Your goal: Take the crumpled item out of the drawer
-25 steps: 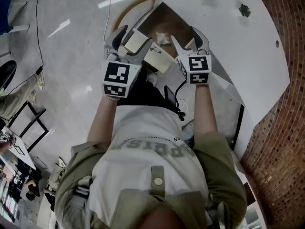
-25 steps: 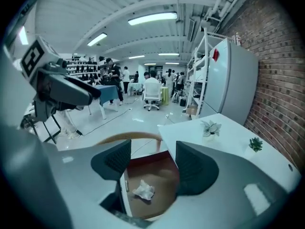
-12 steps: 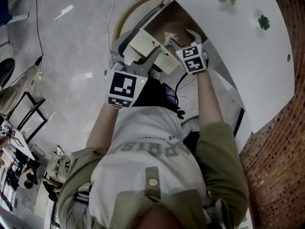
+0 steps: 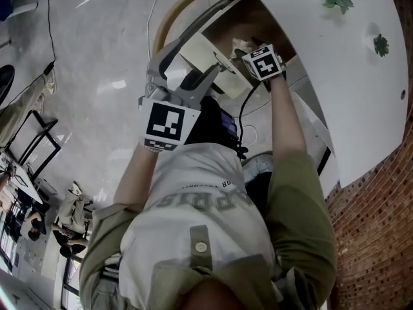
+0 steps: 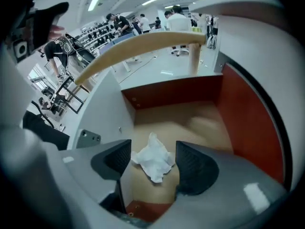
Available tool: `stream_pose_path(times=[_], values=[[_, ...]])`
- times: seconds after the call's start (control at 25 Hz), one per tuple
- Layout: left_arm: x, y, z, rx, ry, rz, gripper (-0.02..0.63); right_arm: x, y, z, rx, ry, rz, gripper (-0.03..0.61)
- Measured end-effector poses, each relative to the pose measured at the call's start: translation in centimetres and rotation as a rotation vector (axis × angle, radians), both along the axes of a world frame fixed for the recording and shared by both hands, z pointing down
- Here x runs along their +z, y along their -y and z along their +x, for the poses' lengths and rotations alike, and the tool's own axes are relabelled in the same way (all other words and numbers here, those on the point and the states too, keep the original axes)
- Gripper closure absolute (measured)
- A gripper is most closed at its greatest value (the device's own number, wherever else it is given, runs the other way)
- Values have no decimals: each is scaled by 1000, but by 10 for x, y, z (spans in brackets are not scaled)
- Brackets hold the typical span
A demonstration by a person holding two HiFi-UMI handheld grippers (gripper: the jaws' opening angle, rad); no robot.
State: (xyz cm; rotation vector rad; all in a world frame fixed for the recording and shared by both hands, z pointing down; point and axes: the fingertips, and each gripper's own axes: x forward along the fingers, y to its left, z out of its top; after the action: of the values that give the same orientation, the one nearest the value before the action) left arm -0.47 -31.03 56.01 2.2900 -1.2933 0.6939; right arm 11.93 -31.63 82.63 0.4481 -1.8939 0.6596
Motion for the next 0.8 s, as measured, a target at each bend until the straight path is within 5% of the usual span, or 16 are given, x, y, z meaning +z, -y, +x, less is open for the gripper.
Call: stream_pose_path(times=[0.48, 0.8], values=[[24, 9, 0, -22, 3, -10, 271, 62, -24, 4, -77, -109, -137, 296], [24, 4, -11, -46, 18, -2, 272, 65, -29, 3, -82, -116, -159, 439]])
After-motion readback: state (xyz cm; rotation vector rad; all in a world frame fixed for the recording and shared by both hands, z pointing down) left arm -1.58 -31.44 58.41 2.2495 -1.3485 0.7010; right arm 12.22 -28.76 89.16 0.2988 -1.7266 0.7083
